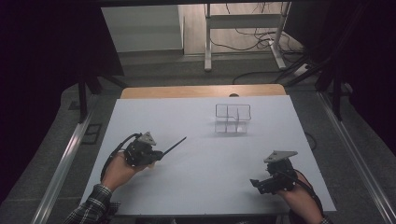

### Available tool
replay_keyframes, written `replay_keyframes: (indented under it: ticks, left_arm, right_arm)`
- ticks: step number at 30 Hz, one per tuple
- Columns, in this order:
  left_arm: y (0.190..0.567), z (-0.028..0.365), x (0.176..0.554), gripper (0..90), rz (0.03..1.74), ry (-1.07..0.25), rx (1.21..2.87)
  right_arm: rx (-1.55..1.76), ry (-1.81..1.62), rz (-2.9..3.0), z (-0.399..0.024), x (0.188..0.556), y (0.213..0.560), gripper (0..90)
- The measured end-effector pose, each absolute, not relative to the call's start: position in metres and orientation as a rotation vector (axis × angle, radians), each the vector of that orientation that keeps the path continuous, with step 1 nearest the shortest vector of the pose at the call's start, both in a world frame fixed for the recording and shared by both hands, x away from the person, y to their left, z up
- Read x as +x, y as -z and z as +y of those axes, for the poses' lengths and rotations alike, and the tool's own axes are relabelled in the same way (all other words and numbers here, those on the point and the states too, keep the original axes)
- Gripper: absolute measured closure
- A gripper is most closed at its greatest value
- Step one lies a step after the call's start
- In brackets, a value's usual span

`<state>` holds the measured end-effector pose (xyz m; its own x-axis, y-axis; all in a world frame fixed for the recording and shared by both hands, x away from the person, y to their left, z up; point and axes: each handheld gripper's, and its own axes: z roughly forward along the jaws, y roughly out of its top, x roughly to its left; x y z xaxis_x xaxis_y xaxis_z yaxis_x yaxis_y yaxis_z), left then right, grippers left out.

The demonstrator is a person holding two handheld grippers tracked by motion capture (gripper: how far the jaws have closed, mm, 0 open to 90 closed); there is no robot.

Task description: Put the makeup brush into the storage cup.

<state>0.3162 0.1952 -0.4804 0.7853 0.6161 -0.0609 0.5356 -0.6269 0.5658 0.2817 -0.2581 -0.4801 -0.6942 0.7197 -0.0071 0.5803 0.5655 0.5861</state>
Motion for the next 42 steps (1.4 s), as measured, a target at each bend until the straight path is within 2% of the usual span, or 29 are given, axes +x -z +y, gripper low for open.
replay_keyframes:
  ticks: [42]
  left_arm:
    - [0.471, 0.170, 0.267, 83.7, 0.745, -0.100, 2.367]
  right_arm:
    - [1.075, -0.857, 2.544, -0.260, 0.281, 0.479, 1.4]
